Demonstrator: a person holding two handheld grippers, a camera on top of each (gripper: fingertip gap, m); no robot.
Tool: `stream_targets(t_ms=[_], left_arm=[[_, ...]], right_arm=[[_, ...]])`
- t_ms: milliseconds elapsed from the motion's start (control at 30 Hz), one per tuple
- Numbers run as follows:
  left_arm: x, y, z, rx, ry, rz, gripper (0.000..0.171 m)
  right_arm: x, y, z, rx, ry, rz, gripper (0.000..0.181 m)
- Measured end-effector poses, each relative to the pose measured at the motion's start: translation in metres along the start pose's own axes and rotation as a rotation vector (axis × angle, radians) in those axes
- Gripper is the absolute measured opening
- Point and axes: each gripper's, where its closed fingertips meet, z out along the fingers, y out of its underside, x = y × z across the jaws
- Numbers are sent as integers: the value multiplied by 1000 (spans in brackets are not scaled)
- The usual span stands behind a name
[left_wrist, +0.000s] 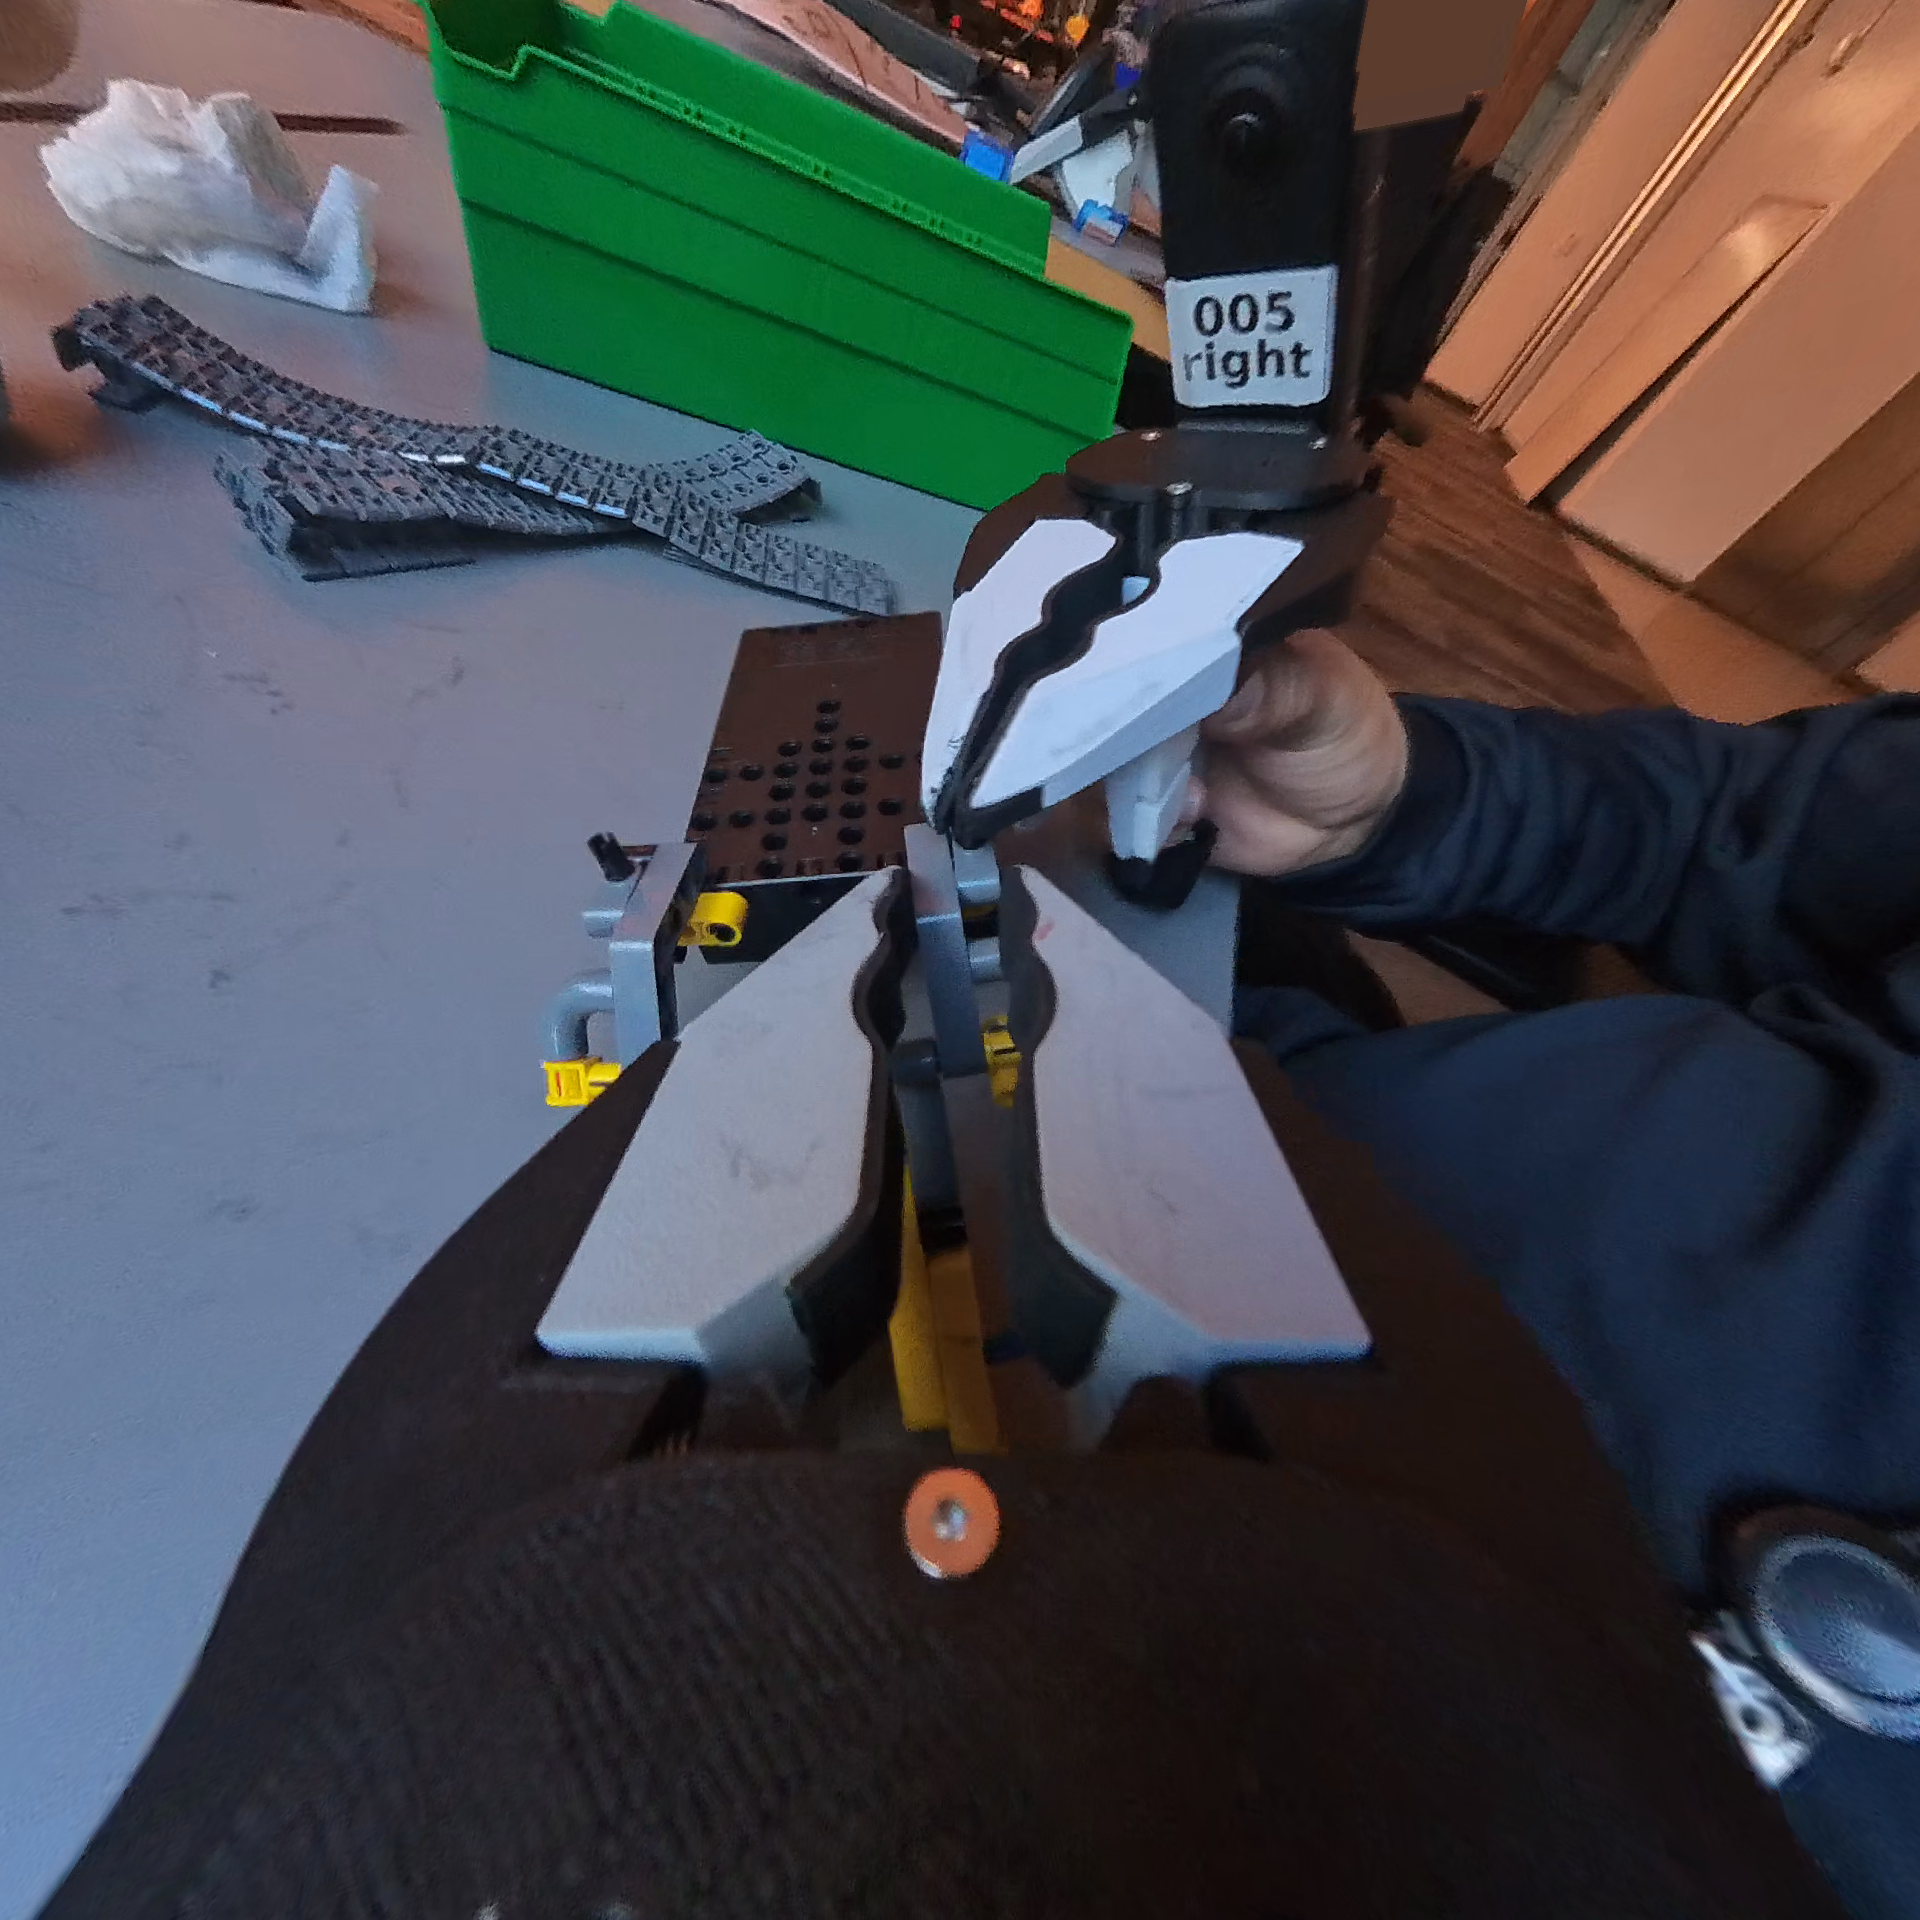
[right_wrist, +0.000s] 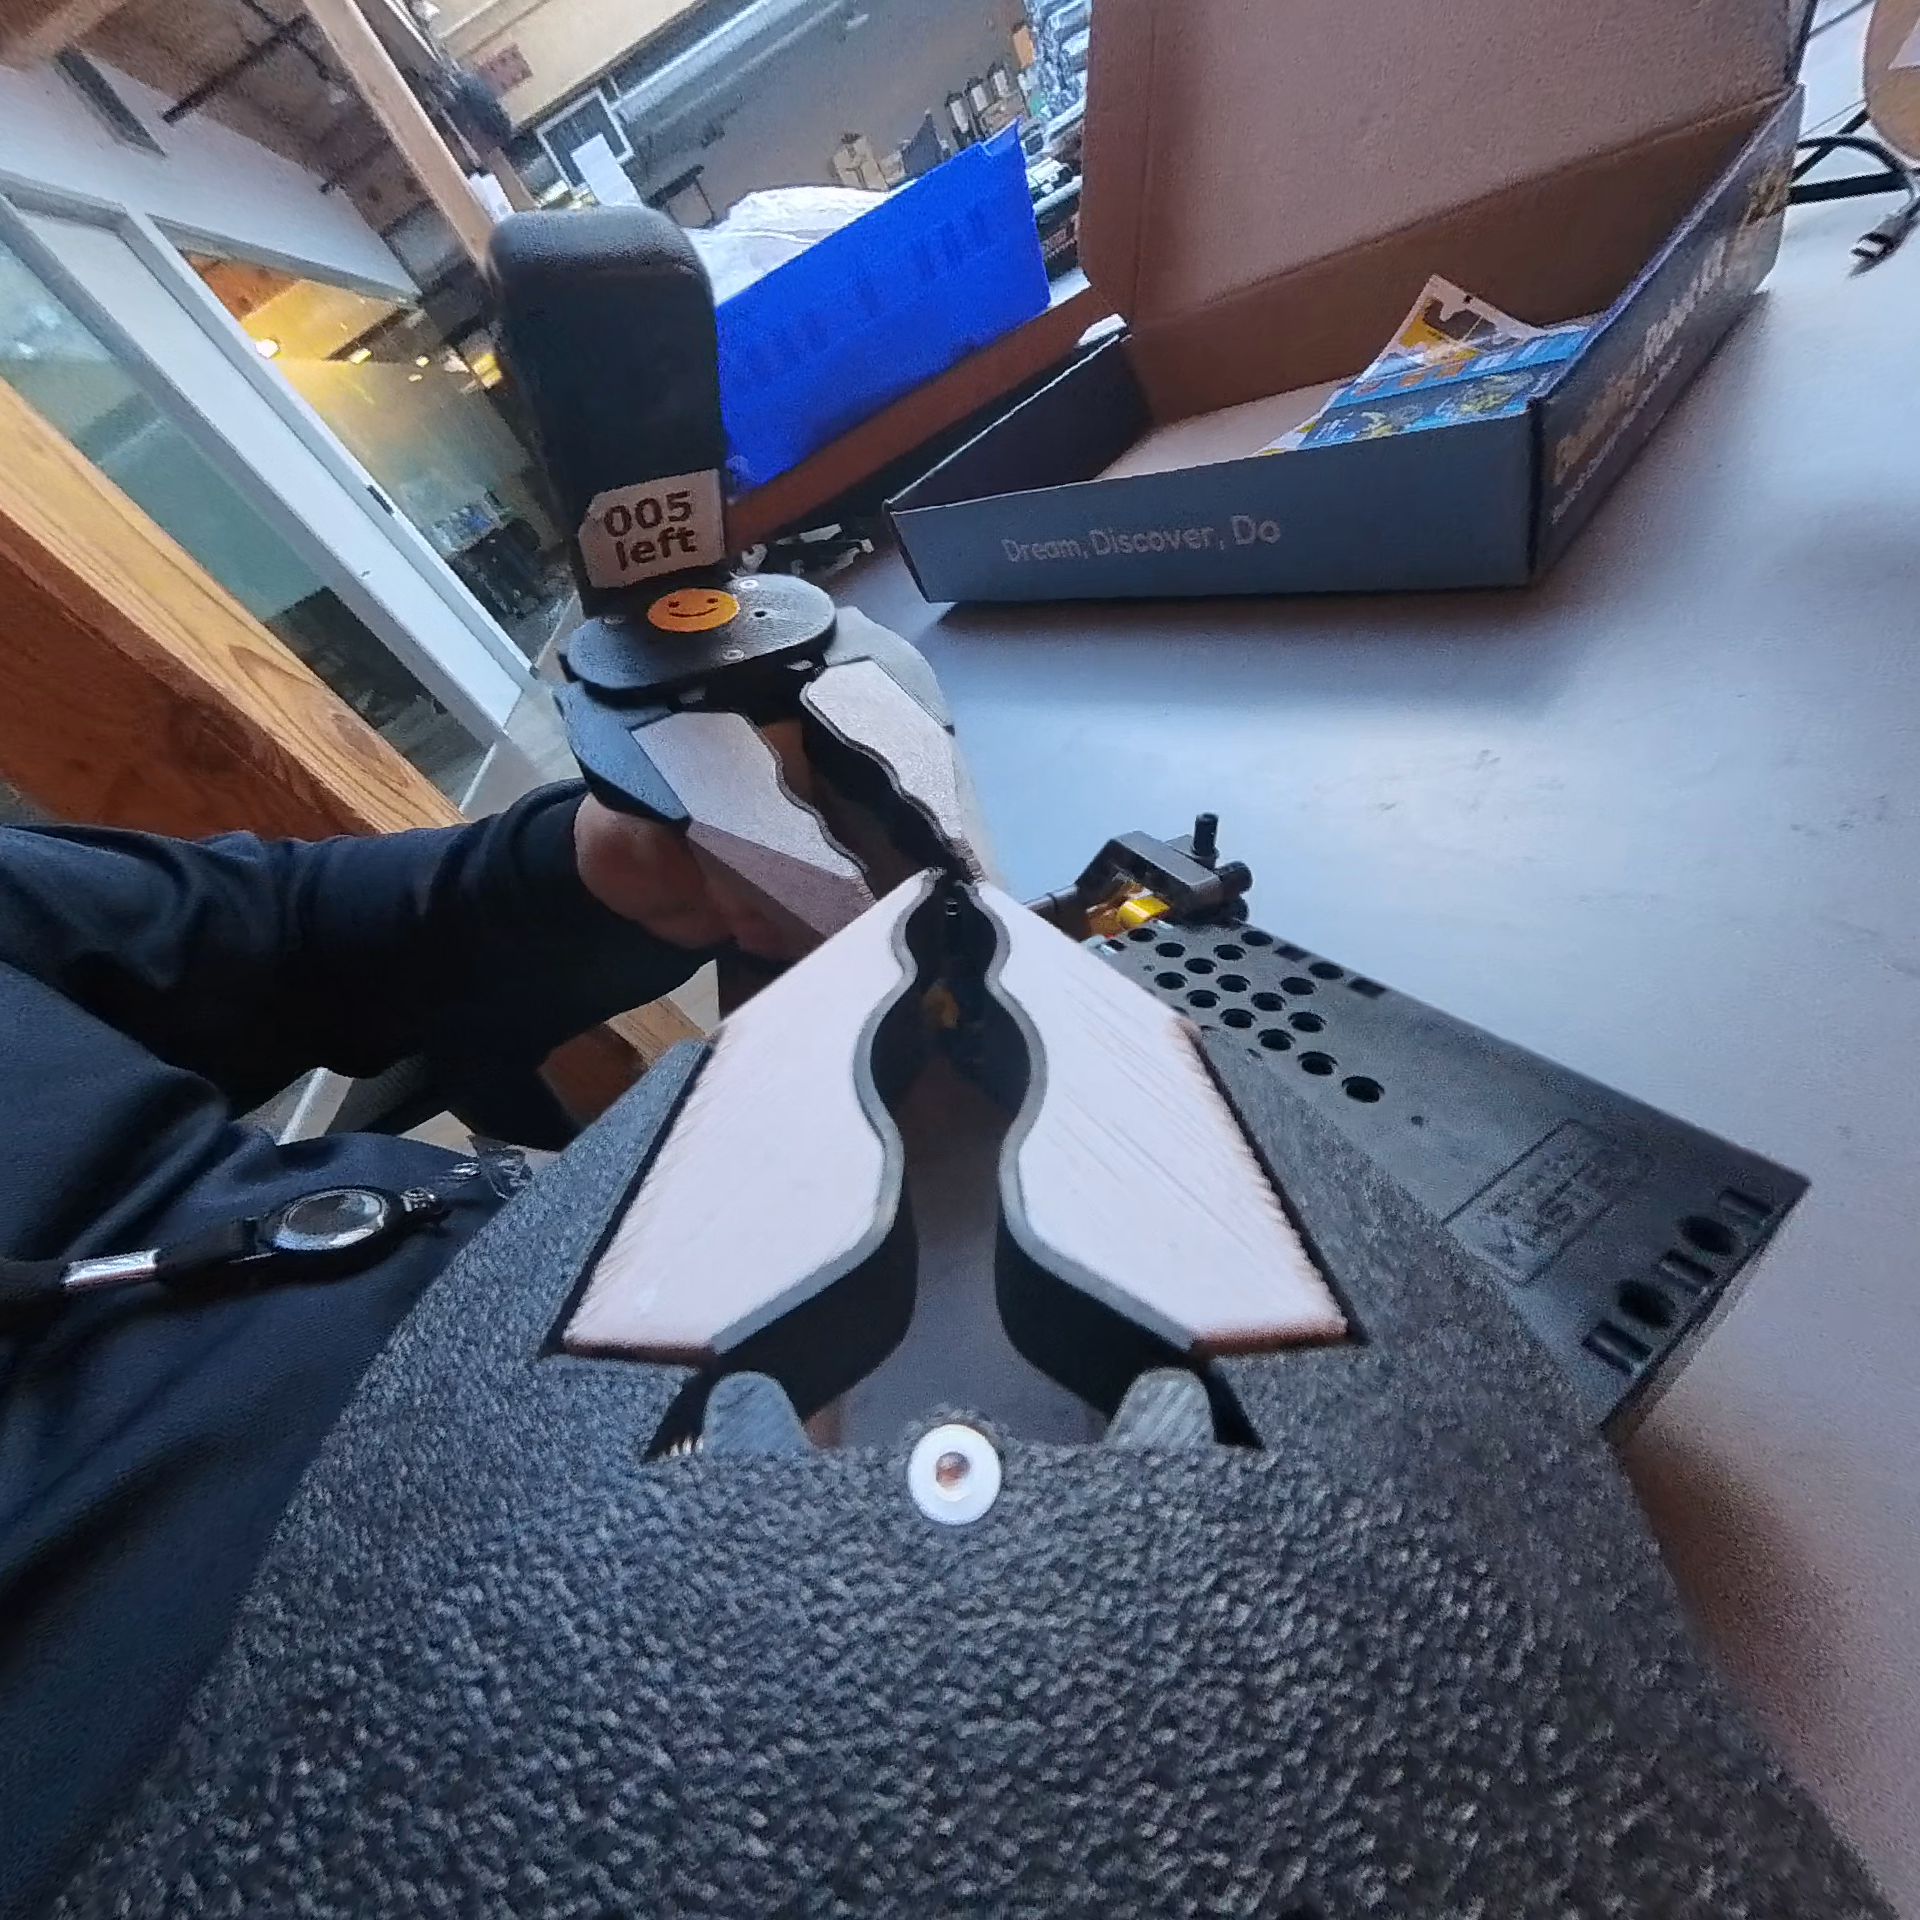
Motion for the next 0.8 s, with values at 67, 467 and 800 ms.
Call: stream_targets(t_ms=[67,467,800], left_arm=[[4,0,-1,17,86,-139,15],[5,1,3,4,125,-186,15],[20,50,3,-309,29,551,15]], right_arm=[[-2,2,0,-15,-24,8,0],[11,29,-25,-327,225,-651,29],[-1,66,-17,-427,98,-708,27]])
